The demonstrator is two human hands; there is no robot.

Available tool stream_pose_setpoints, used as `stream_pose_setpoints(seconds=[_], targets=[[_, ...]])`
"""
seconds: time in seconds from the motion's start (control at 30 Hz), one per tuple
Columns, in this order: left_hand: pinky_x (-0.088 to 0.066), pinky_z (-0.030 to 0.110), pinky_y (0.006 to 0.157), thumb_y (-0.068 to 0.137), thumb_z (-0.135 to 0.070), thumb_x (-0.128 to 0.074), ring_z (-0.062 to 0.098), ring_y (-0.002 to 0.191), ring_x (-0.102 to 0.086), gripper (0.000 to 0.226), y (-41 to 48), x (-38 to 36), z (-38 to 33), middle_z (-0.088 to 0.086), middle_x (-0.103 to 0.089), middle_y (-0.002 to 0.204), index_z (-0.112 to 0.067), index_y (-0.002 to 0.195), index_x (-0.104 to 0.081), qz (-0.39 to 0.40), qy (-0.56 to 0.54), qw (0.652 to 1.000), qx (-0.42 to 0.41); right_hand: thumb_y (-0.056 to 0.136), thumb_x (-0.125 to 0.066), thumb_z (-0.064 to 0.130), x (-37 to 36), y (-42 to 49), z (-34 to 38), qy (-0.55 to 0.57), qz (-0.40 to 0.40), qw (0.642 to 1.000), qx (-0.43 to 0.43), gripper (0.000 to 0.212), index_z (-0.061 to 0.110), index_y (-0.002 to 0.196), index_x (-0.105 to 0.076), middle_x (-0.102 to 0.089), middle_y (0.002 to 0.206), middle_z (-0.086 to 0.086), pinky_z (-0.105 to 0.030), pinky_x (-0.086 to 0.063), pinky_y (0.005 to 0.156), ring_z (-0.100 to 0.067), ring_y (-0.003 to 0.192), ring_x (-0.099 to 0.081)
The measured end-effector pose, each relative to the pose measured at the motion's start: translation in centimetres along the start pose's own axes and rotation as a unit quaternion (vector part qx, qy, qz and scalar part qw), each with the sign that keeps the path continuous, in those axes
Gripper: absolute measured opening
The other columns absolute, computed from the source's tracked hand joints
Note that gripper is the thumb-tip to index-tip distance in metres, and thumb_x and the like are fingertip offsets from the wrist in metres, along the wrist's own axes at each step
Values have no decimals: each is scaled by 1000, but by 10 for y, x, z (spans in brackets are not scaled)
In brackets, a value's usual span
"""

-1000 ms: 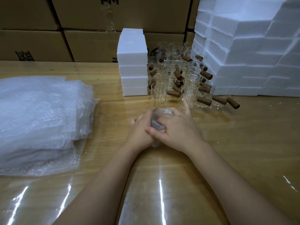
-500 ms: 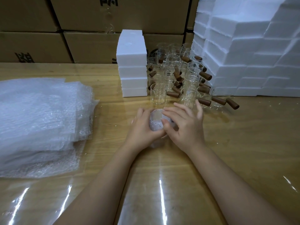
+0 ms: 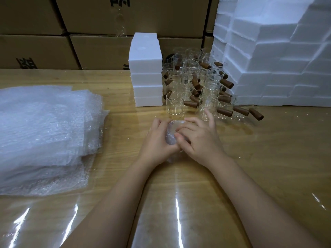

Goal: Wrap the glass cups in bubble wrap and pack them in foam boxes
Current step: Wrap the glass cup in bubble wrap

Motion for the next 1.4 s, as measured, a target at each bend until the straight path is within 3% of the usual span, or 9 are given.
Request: stream_pose_setpoints(seconds=[0.17, 0.27, 0.5, 0.63, 0.8, 1.03, 1.17, 1.33, 1.4], targets=[[-43, 47, 95, 65, -51, -47, 30, 104, -52, 80, 0, -2, -2, 8, -44, 112, -6, 131, -51, 5, -1, 1000, -13, 89, -10, 60, -12, 9, 7, -39, 107, 993, -24, 57, 29, 71, -54, -69, 84, 11, -53, 3, 115, -17, 111, -53], [-43, 47, 94, 68, -43, -51, 30, 102, -52, 73, -1, -2, -1, 8, -43, 111, -6, 130, -51, 1, -8, 1000, -12, 87, -5, 61, -12, 12, 10, -41, 105, 994, -12, 64, 28, 72, -58, -69, 81, 10, -54, 0, 115, -19, 107, -55], [-38, 47, 103, 62, -59, -58, 12, 112, -46, 87, 1, 0, 2, -7, -43, 115, -22, 139, -41, -15, -28, 999, -29, 88, -44, 41, 7, -6, 1, 63, -87, 994, -23, 38, 17, 94, -73, -72, 100, 5, -63, -18, 108, -26, 112, -59], [-37, 40, 94, 65, -64, -55, 3, 104, -44, 61, -2, 6, -1, -10, -44, 116, -27, 113, -55, -61, 19, 996, -59, 88, -52, 35, 15, -11, -4, 73, -152, 986, 5, 29, 16, 80, -72, -72, 87, 7, -63, -19, 107, -21, 106, -63], [-33, 39, 86, 77, -36, -54, 25, 95, -57, 22, -17, 9, -32, -3, -64, 90, -15, 77, -62, -137, 183, 946, -230, 89, -48, 38, 11, -11, -1, 55, -129, 990, 11, 34, 14, 75, -67, -67, 78, 7, -61, -15, 109, -21, 103, -62], [-42, 40, 74, 81, -34, -44, 21, 85, -63, 30, -13, 3, -40, -4, -68, 68, -16, 66, -63, -21, 263, 936, -231, 95, -32, 39, 7, -4, 6, -5, -42, 999, 18, 45, 14, 76, -64, -66, 75, 5, -60, -6, 113, -26, 109, -61], [-30, 31, 73, 79, -38, -28, 17, 88, -57, 35, -4, 0, -41, -4, -67, 70, -20, 64, -53, 40, 337, 917, -210, 94, -25, 39, 4, -1, 5, 3, 0, 1000, 13, 52, 15, 77, -67, -70, 79, 4, -57, -1, 114, -26, 114, -59], [-22, 29, 70, 85, -28, -45, 16, 93, -54, 31, 2, -4, -37, -6, -50, 65, -22, 57, -32, 46, 351, 914, -197, 92, -27, 33, -2, -5, 7, 20, -9, 1000, 16, 45, 11, 77, -62, -65, 78, 1, -60, -11, 113, -26, 108, -60], [-23, 29, 71, 87, -30, -44, 16, 95, -55, 29, 2, -4, -38, -3, -58, 69, -20, 61, -38, 46, 355, 913, -196, 92, -31, 30, -1, -7, 6, 25, -40, 999, 18, 41, 10, 77, -63, -63, 78, 1, -60, -16, 112, -24, 101, -61]])
Point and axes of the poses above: each hand's wrist, its own y-axis towards the middle knuckle, its own x-axis out of the back of the hand, z = x × y, the point moved 8 cm from there along y, towards the middle knuckle
